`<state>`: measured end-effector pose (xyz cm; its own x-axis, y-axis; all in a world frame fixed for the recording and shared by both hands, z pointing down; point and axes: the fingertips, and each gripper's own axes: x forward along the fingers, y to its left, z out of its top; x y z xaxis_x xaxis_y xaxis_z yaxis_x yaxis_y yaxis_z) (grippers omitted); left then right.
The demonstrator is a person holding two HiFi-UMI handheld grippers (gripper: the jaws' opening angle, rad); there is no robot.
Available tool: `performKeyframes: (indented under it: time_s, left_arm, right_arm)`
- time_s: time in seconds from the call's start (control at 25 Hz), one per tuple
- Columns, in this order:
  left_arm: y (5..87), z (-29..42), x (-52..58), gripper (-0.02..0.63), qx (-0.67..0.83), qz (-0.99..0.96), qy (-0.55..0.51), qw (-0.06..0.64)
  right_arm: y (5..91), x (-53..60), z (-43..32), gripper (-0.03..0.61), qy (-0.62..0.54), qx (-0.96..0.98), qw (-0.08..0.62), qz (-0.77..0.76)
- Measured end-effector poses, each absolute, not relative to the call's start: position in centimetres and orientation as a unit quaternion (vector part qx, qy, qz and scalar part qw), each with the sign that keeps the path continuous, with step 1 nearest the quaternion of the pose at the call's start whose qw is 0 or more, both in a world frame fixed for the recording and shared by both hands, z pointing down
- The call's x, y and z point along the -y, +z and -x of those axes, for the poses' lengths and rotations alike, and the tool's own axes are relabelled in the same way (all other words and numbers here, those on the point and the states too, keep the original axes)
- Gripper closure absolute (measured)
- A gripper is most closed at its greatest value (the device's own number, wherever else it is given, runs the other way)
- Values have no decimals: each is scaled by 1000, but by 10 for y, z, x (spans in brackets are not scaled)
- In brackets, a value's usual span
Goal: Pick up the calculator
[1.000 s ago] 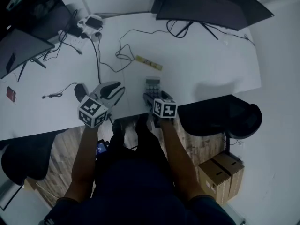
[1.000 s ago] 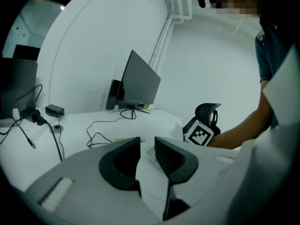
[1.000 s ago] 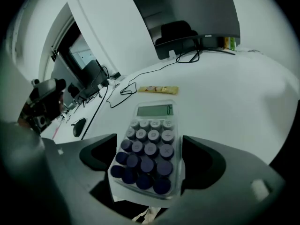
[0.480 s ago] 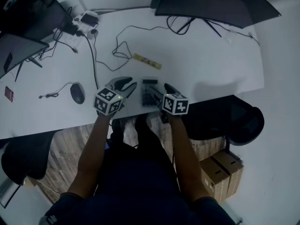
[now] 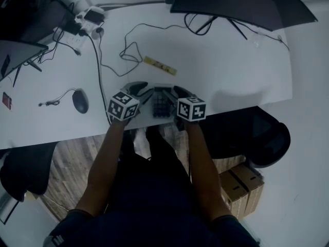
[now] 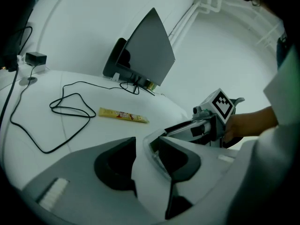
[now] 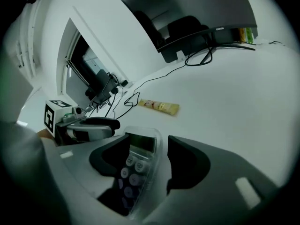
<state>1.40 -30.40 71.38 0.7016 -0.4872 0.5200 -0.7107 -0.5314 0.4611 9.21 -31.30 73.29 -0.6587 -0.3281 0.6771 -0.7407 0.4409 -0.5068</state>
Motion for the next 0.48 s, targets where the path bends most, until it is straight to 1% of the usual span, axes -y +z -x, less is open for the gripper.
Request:
performKeyframes:
  time_s: [0.04, 0.12, 0.16, 0.28, 0.32, 0.48]
  left_arm:
    - [717, -15, 304, 469, 346, -857, 169, 342]
    - [723, -19, 304, 469, 341, -853, 178, 351]
    - [725, -21, 304, 471, 338, -852, 186, 353]
    - [732, -29, 303, 477, 323, -851, 221, 351]
    - [732, -31, 303, 503, 321, -851, 229, 347]
    - [720, -32, 307, 505, 335, -857, 218, 327]
  right_arm:
    - [735, 312, -90, 321, 413, 813, 253, -322]
    - [738, 311, -88, 380, 411, 817, 258, -310]
    - [739, 310, -87, 393, 412, 819, 258, -304]
    - [739, 307, -82, 409, 415, 823, 258, -288]
    - [738, 306, -80, 419, 417, 823, 258, -287]
    - [728, 306, -81, 426, 425, 821, 242, -293]
